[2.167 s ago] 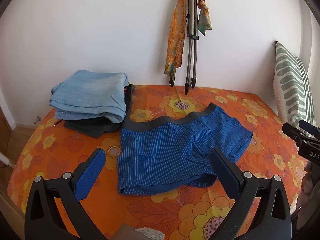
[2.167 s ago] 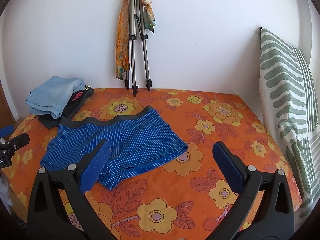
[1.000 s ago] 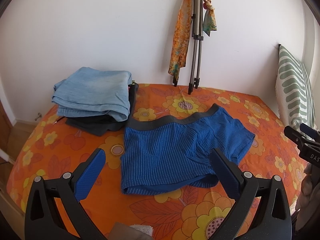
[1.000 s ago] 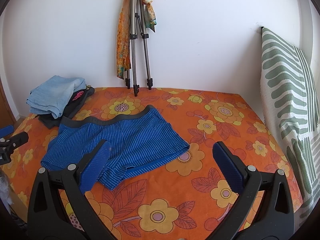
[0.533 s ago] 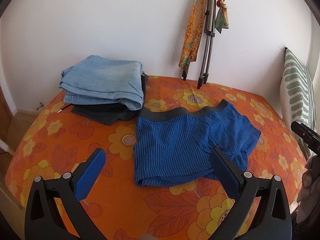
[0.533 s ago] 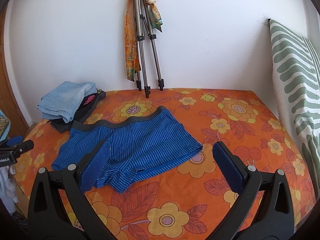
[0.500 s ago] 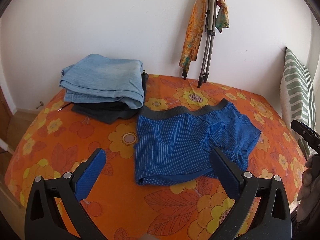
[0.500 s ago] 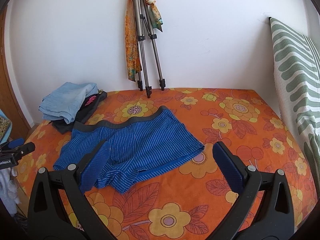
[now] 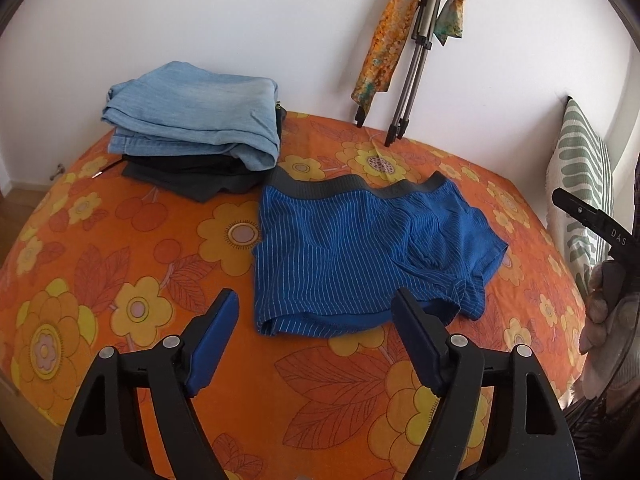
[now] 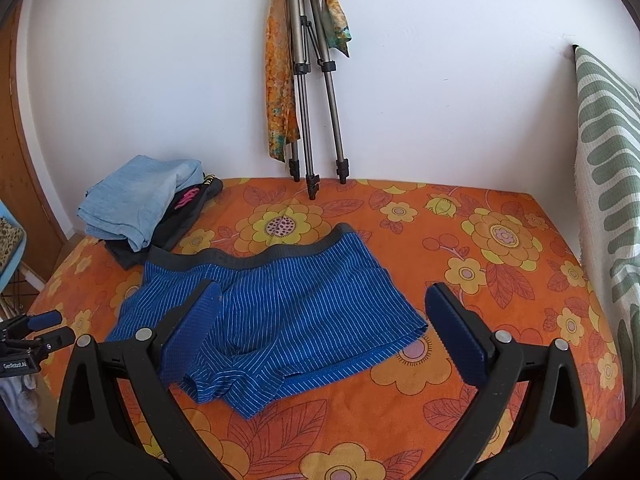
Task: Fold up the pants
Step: 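Move both tools down toward the boxer briefs, right tool to the waistband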
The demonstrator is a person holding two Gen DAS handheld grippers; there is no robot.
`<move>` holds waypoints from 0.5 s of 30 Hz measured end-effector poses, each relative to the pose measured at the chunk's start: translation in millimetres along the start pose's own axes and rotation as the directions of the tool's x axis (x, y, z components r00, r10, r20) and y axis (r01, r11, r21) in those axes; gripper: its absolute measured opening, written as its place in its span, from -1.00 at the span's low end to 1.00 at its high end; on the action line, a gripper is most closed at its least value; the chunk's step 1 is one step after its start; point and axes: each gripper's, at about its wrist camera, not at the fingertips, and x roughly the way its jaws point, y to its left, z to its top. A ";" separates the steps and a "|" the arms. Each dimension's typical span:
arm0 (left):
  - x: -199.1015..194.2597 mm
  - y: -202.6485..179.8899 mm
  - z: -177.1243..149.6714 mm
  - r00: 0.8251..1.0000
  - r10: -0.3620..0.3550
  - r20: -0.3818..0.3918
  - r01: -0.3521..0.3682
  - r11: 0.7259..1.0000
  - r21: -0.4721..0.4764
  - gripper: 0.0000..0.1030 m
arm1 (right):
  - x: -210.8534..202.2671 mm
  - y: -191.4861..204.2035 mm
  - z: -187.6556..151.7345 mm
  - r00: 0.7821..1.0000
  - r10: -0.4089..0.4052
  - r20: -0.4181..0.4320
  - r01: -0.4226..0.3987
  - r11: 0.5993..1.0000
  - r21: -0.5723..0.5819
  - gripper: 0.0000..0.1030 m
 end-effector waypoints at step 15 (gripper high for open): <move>28.3 31.6 -17.2 0.987 -0.069 -0.143 0.048 0.988 -0.144 -0.08 | 43.1 50.8 19.1 0.970 0.222 -0.100 -0.224 0.975 -0.008 0.81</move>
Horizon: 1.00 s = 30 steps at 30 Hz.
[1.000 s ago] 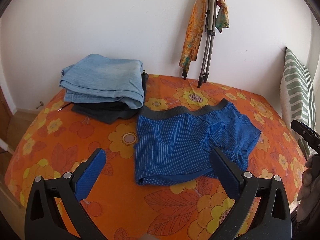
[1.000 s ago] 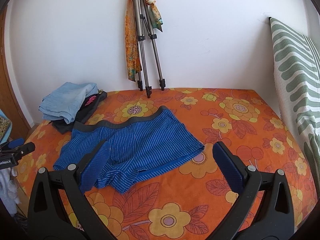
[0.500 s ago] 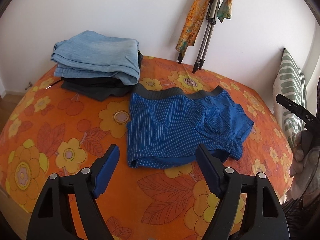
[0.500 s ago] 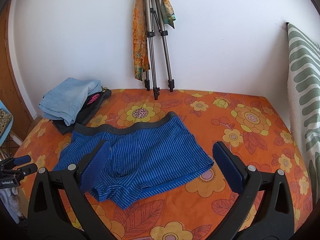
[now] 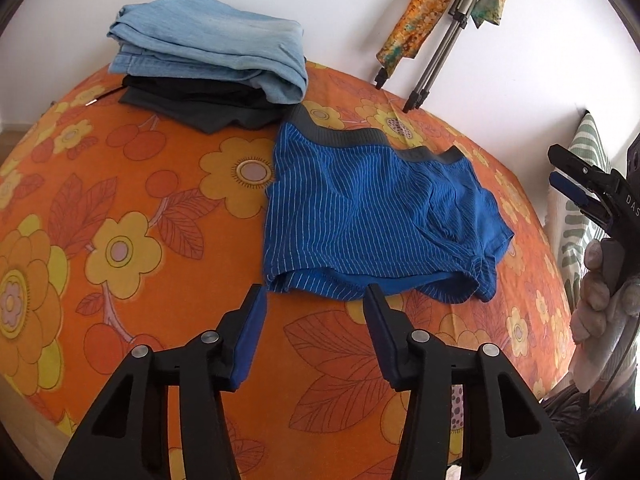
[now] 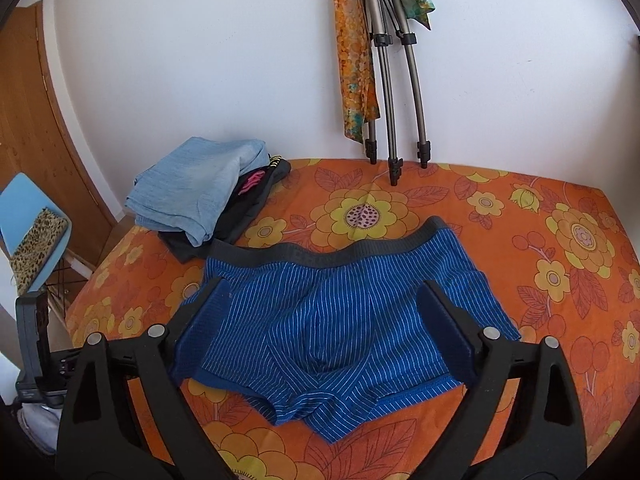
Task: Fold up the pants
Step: 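Move both tools down toward the boxer briefs, right tool to the waistband, then close the right tool on the grey waistband while the left tool pinches the leg hem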
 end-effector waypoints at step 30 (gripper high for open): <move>20.3 21.4 16.0 0.999 -0.024 -0.033 0.019 0.989 -0.144 -0.54 | 214.4 147.1 55.4 0.865 0.169 -0.472 -0.338 0.892 -0.300 0.31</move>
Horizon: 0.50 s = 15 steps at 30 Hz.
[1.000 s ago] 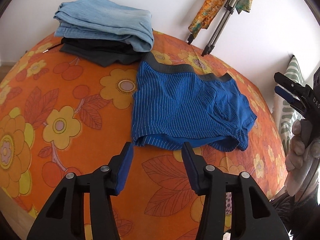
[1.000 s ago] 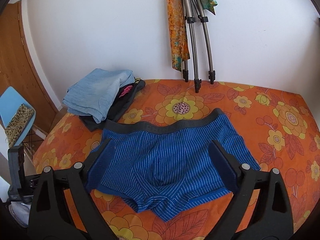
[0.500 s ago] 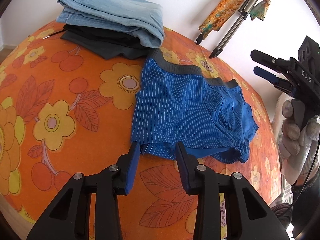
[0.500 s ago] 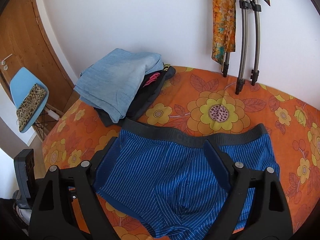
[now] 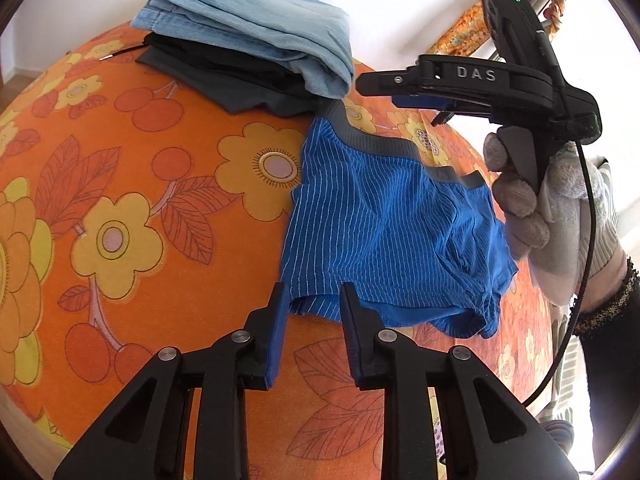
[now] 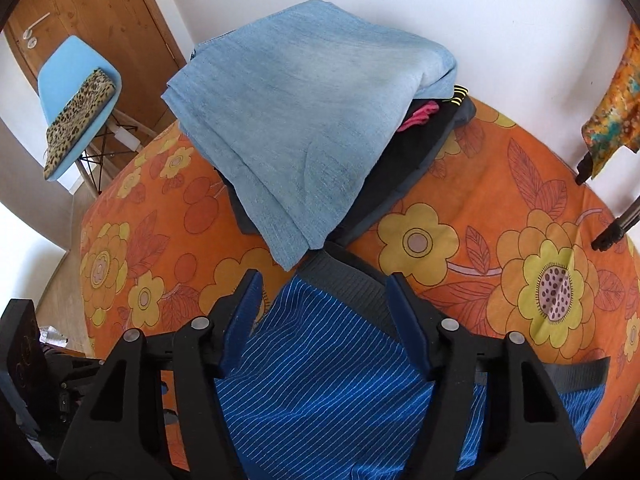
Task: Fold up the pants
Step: 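Close the right tool on the grey waistband while the left tool pinches the leg hem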
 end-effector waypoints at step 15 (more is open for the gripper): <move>16.1 -8.2 4.3 0.999 0.020 -0.040 -0.019 0.999 0.028 -0.49 | 49.8 10.9 15.7 0.995 -0.041 -0.092 0.036 0.997 -0.065 0.09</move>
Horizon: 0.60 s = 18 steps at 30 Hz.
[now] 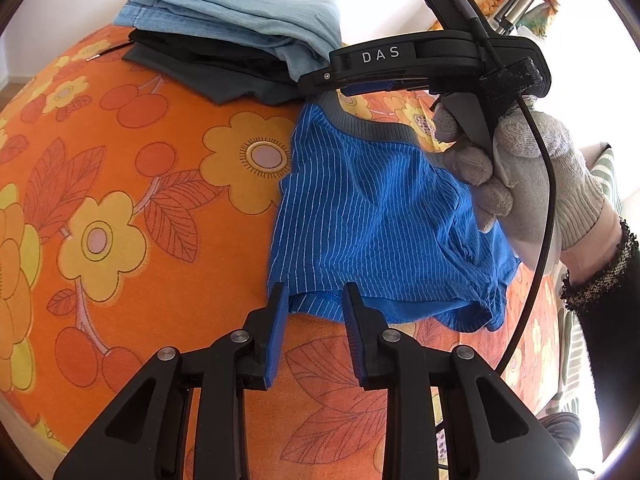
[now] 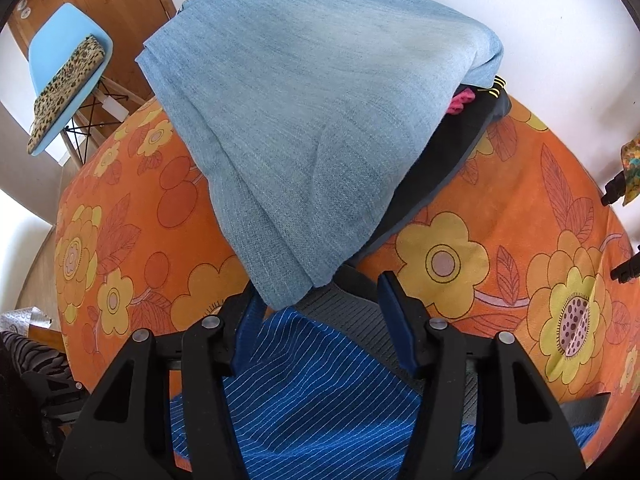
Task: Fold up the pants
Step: 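Close the right tool on the grey waistband while the left tool pinches the leg hem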
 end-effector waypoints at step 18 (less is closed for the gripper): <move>12.2 2.5 4.8 0.999 0.035 0.008 -0.035 0.999 0.003 -0.49 | -1.0 4.9 -4.0 1.000 0.028 -0.013 -0.029 0.999 -0.019 -0.71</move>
